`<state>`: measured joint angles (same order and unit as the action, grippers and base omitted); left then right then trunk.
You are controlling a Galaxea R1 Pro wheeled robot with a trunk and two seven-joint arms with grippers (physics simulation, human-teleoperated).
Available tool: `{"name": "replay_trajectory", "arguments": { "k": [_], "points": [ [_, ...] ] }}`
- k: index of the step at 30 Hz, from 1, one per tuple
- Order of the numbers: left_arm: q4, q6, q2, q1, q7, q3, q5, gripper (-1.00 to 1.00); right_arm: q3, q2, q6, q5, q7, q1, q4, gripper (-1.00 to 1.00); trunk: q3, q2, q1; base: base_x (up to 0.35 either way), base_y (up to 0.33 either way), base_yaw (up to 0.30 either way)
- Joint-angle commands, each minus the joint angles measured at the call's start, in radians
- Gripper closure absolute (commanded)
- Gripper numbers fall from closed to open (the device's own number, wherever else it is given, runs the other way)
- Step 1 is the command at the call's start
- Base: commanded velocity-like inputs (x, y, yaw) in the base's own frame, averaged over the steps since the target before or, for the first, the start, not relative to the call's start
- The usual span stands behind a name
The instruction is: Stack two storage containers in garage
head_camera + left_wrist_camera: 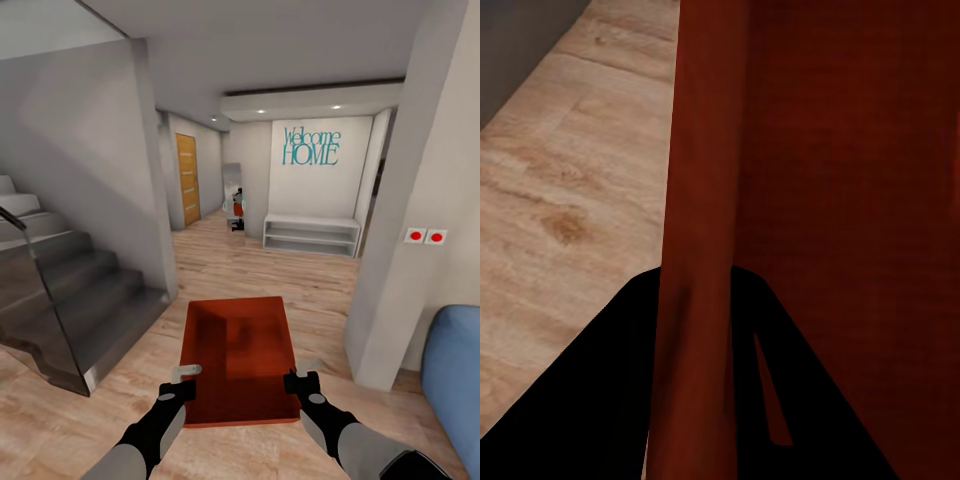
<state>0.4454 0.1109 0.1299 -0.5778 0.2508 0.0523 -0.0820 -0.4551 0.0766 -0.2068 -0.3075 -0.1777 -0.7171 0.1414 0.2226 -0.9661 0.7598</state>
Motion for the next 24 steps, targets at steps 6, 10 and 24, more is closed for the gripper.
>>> {"name": "replay_trajectory", "arguments": {
  "k": [6,10,24],
  "points": [
    [0.006,-0.010,-0.027,0.000,0.062,-0.020,0.015,1.00,0.046,0.000,-0.002,-0.043,0.000,-0.001,0.001,1.00,0.001,-0.001,0.001,0.323,0.000,0.000],
    [0.006,-0.010,-0.027,0.000,0.062,-0.020,0.015,1.00,0.046,0.000,-0.002,-0.043,0.000,-0.001,0.001,1.00,0.001,-0.001,0.001,0.323,0.000,0.000],
    [0.006,-0.010,-0.027,0.000,0.062,-0.020,0.015,1.00,0.046,0.000,-0.002,-0.043,0.000,-0.001,0.001,1.00,0.001,-0.001,0.001,0.323,0.000,-0.023]
  ]
}}
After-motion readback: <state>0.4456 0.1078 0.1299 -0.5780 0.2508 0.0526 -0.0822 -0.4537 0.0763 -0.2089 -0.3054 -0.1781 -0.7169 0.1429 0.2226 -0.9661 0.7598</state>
